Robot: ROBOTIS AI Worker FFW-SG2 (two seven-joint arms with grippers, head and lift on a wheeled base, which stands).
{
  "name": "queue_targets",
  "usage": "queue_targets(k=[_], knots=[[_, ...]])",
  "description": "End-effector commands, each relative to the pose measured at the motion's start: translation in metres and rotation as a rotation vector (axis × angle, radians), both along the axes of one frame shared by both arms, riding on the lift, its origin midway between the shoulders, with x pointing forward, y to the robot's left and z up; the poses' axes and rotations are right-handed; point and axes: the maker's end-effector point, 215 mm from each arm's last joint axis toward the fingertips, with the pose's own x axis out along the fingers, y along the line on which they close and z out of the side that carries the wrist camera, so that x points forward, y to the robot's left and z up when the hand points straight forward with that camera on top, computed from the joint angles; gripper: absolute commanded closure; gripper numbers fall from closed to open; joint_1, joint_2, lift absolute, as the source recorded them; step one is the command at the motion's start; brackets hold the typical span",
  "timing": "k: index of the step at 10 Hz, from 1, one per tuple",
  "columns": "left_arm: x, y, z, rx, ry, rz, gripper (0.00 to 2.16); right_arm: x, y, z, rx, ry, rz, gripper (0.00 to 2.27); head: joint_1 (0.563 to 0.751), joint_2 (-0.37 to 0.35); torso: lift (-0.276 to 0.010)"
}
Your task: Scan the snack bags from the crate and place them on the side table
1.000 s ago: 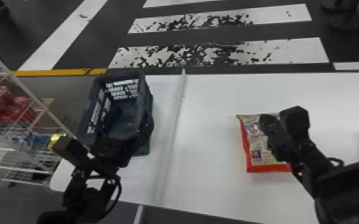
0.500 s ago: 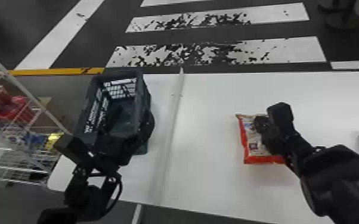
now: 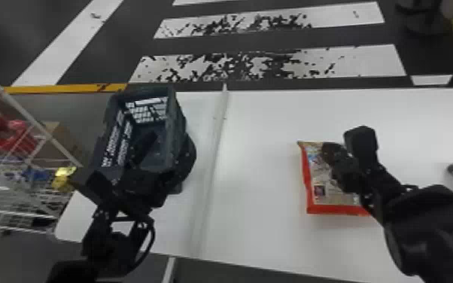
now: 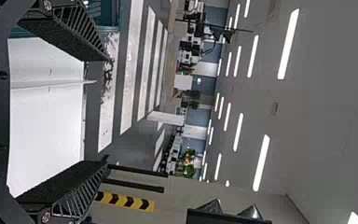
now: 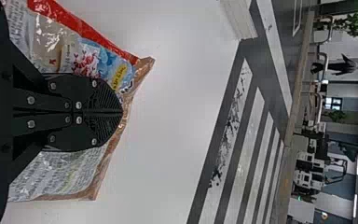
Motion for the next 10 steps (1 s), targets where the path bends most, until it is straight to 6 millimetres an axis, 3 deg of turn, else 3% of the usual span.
queue_targets(k=[1, 2, 3, 6, 10], knots=[[-0.001, 0.0, 0.001, 0.002, -0.001, -0.002, 0.09, -0.005, 0.003, 0.031, 0.039, -0.032, -0.007, 2.24, 0.695, 0.198, -0.081], [-0.001, 0.0, 0.001, 0.004, -0.002, -0.002, 0.09, -0.013, 0.011, 0.044, 0.075, -0.048, 0.002, 2.24, 0.695, 0.202, -0.081], [-0.001, 0.0, 0.001, 0.004, -0.001, -0.004, 0.09, -0.025, 0.021, 0.045, 0.084, -0.042, 0.022, 2.24, 0.695, 0.205, -0.081], [-0.001, -0.003, 0.003, 0.004, -0.004, -0.01, 0.09, -0.049, 0.06, 0.027, 0.064, -0.005, 0.112, 2.24, 0.695, 0.248, -0.081], [-0.001, -0.003, 0.004, 0.004, -0.005, -0.013, 0.09, -0.06, 0.078, -0.006, 0.014, 0.046, 0.163, 2.24, 0.695, 0.29, -0.081]])
